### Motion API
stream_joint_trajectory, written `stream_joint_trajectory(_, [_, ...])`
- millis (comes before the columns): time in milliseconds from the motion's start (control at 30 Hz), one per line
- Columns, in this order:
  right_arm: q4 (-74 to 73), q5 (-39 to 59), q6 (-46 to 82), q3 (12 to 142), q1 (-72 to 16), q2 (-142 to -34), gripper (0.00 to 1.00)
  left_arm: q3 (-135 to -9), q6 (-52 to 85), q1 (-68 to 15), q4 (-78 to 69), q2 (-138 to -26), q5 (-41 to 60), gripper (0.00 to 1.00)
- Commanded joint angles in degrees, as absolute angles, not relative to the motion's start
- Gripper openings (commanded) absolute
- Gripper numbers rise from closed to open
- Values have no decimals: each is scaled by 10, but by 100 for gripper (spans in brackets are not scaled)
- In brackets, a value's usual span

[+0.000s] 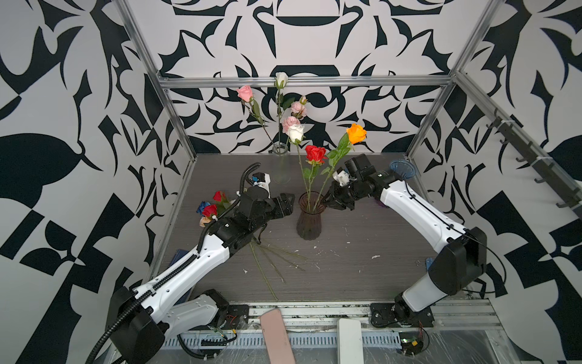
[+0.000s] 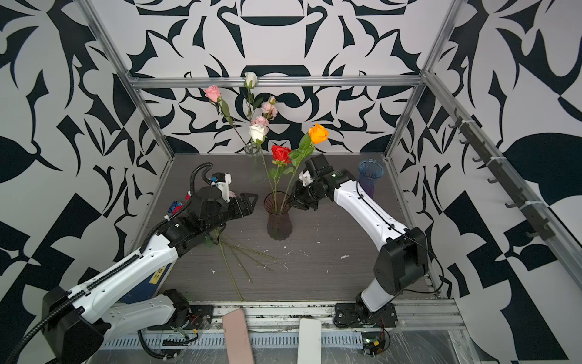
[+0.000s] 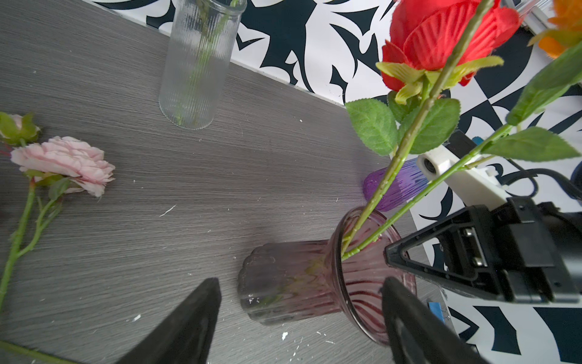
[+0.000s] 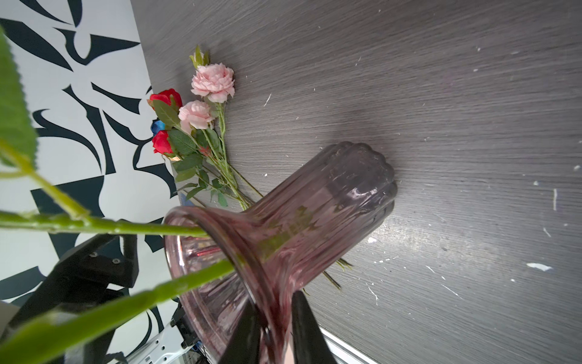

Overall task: Arrange the flowers into the vase
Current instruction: 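Grasp the mauve vase rim with the right gripper and pull it toward the right arm, then carry the mauve vase farther from the robot and set it down with the right gripper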

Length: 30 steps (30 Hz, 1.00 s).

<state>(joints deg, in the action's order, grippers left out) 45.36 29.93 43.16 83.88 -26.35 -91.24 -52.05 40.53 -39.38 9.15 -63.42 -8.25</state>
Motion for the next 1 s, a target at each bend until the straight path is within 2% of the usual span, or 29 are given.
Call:
stream_joint_trajectory(0, [476,280,418,863,-266,-911,14,-523,408,-392,82,-637,-94,84])
stream_joint_trajectory(67, [476,282,418,868,-267,-915,8,-524,407,-392,85,-636,-95,84])
stream_joint_trajectory(167, [475,281,413,883,-266,-920,4,-523,405,-392,91,-632,-97,84])
stream_joint_trajectory(500, [533,257,365,998,-207,-959,0,-518,402,-392,112,-609,-106,84])
stream_joint_trajectory(767, [581,259,342,1158,-123,-1059,0,-514,396,-392,127,-589,-111,84])
stream_joint_trajectory(800, [590,259,337,1180,-118,-1073,0,-515,395,-392,131,-587,-111,87])
stream_joint_trajectory(967, [684,226,292,1362,-88,-1185,0,-515,377,-390,153,-566,-114,89])
